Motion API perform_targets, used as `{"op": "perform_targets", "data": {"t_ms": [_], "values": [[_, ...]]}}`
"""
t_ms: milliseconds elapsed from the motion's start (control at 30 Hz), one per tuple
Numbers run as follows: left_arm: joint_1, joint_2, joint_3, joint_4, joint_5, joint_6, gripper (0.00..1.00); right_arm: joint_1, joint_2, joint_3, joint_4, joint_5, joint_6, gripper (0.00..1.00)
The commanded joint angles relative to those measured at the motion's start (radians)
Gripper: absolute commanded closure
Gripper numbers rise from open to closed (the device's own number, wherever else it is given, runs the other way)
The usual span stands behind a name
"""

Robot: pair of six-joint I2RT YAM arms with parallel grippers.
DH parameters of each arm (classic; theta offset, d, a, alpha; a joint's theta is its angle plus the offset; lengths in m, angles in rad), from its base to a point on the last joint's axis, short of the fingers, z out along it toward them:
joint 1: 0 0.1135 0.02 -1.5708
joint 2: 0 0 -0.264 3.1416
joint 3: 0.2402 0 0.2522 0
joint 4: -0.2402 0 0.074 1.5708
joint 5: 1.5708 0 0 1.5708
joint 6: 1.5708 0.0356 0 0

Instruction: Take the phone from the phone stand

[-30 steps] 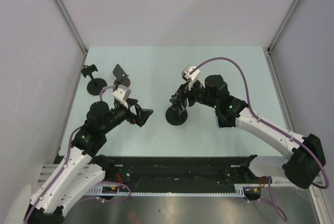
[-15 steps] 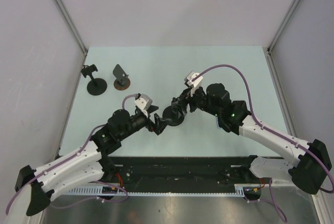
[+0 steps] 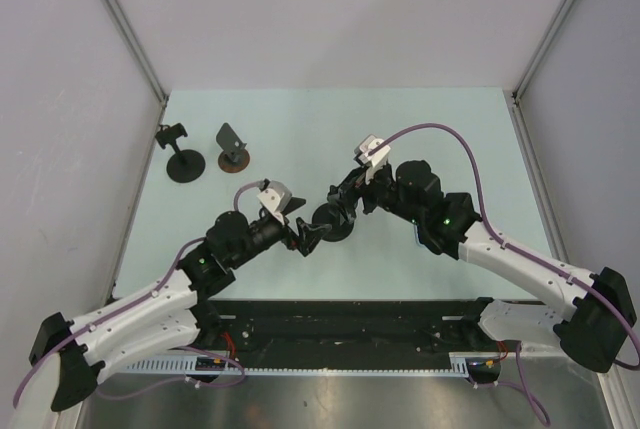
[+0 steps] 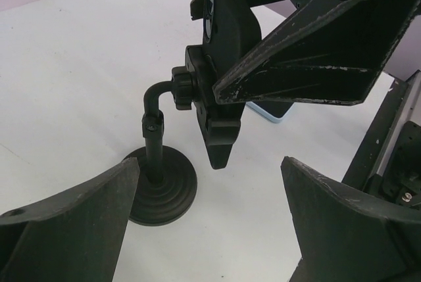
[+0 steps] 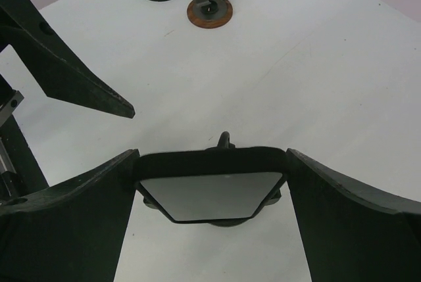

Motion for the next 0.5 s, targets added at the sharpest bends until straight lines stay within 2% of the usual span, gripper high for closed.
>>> {"op": "perform_targets", "data": {"t_ms": [0,200,467], "values": [[-0.008,0.014,-0.007,0.061,0.019,0.038,0.05,0.011,-0.016,-0.003,0.066,0.025,0.0,0.03],[-0.009,0.039,-0.004,0.078,0.031,0.042,0.05,0.011,0.013,-0.006,0.076,0.031,-0.006,0.02],[-0.009,0.077,0.008,0.109,0.031,0.064,0.05,0.016,0.052,-0.019,0.082,0.028,-0.012,0.07]]}}
